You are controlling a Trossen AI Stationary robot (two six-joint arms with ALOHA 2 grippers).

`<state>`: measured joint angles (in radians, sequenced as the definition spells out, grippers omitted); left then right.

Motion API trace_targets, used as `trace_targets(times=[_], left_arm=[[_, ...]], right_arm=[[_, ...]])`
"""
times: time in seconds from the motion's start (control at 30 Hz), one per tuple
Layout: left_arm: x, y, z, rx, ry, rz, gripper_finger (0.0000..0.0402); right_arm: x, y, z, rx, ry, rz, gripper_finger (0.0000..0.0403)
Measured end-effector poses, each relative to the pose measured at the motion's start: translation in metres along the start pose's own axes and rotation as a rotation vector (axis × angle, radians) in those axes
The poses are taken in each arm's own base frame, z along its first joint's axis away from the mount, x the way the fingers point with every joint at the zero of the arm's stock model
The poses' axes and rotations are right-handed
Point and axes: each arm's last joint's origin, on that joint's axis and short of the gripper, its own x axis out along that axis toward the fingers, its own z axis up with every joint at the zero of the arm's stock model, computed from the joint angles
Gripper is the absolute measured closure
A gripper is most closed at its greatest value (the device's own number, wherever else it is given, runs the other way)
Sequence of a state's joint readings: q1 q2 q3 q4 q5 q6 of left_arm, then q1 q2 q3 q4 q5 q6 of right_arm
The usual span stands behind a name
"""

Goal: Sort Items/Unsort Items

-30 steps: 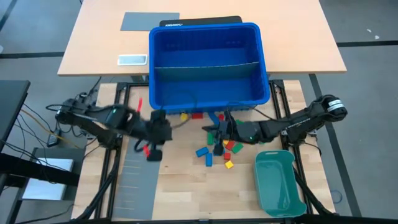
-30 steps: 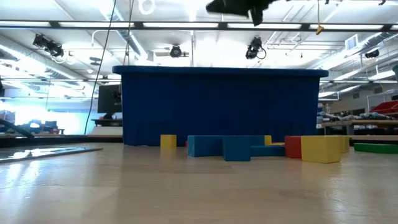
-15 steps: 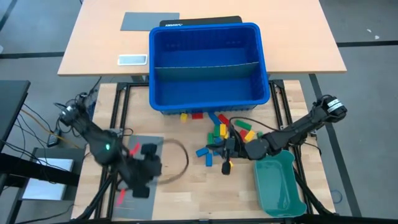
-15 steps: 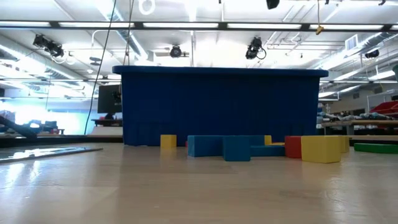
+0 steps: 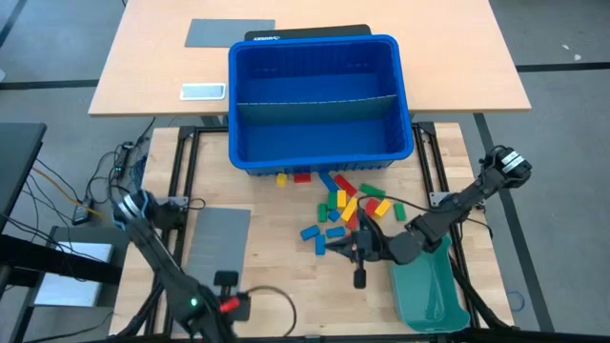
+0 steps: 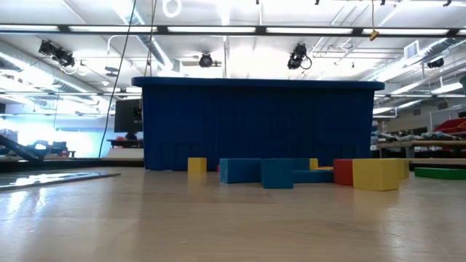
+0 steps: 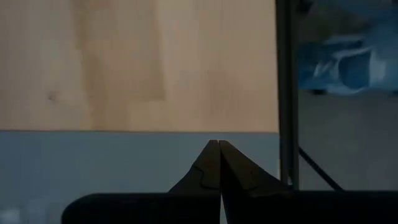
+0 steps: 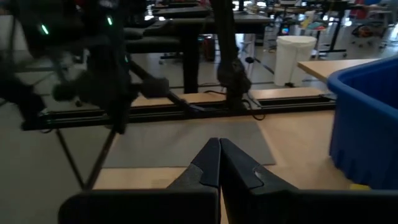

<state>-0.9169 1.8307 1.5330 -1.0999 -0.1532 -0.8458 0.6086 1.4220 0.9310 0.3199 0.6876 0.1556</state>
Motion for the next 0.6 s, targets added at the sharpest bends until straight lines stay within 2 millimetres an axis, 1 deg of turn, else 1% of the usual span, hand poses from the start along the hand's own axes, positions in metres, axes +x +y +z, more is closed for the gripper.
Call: trace_targets(times=[0.1,0.27,0.37,0.53,0.6], left_arm=[[0.021,-0.013,-0.008,0.007,0.043,0.04,0.04],[0.053,-0.028,-0.019,-0.018,0.111,0.104,0.04],[0.069,-0.035,-0.025,-0.008,0.176,0.105,0.04],[0.093,-0.04,-0.032,-0.011,0.312,0.091,0.0398],[0.097,-0.042,-0.032,-0.017,0.341,0.063,0.0397]], right_arm=[[-0.005,0.006,-0.001,0.004,0.001,0.024,0.0403],[-0.012,0.014,-0.002,0.003,-0.003,0.026,0.0403],[-0.015,0.017,-0.003,0.001,-0.005,0.022,0.0403],[-0.018,0.021,-0.003,0.0,-0.005,0.037,0.0403],[-0.019,0.022,-0.003,-0.001,-0.005,0.041,0.0403]])
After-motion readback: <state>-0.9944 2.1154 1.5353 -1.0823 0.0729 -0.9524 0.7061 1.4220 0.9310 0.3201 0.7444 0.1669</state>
